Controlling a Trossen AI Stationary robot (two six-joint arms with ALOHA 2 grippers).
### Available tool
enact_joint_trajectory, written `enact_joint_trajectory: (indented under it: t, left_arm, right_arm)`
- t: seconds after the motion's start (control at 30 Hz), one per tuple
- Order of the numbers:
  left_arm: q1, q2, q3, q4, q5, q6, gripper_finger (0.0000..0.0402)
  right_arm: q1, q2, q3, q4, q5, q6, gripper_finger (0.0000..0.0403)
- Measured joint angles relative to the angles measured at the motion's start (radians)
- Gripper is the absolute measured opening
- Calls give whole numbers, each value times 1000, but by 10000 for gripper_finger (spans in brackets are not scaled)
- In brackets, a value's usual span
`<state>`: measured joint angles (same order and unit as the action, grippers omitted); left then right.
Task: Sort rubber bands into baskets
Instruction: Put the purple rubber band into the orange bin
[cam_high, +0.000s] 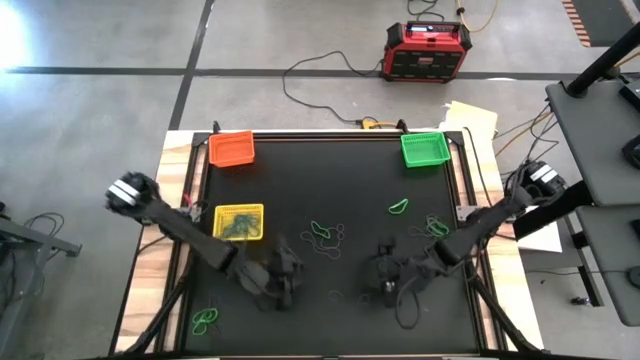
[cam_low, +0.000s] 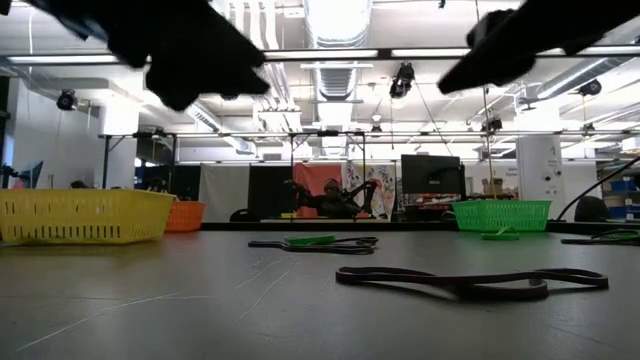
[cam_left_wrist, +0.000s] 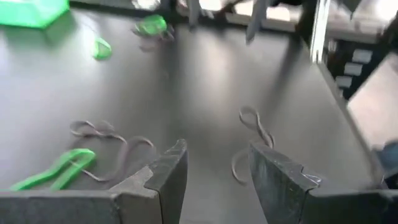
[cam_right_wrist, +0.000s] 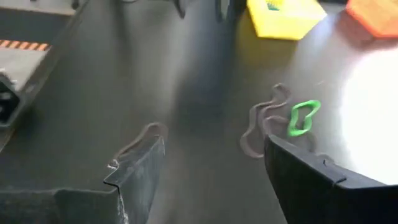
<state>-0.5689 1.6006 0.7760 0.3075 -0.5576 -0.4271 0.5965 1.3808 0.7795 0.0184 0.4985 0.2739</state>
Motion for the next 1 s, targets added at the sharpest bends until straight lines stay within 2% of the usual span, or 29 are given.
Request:
enact_joint_trajectory:
  t: [0.2, 0.37, 0.5, 0.77, 1.0]
  left_arm:
    - [-15, 252, 178, 26, 77, 12, 155]
    - [-8, 424, 286, 230, 146, 142, 155]
    - [10, 524, 367, 244, 149, 178, 155]
    - [23, 663, 459, 247, 133, 156, 155]
    - [23, 703, 468, 235, 124, 117, 153]
  right_arm:
    - [86, 114, 0, 48, 26, 90, 270]
    - [117, 168, 3, 88, 56, 113, 280]
    - [120, 186, 14, 90, 54, 134, 293]
    - [119, 175, 18, 91, 60, 147, 309]
    - [119, 172, 18, 89, 63, 145, 302]
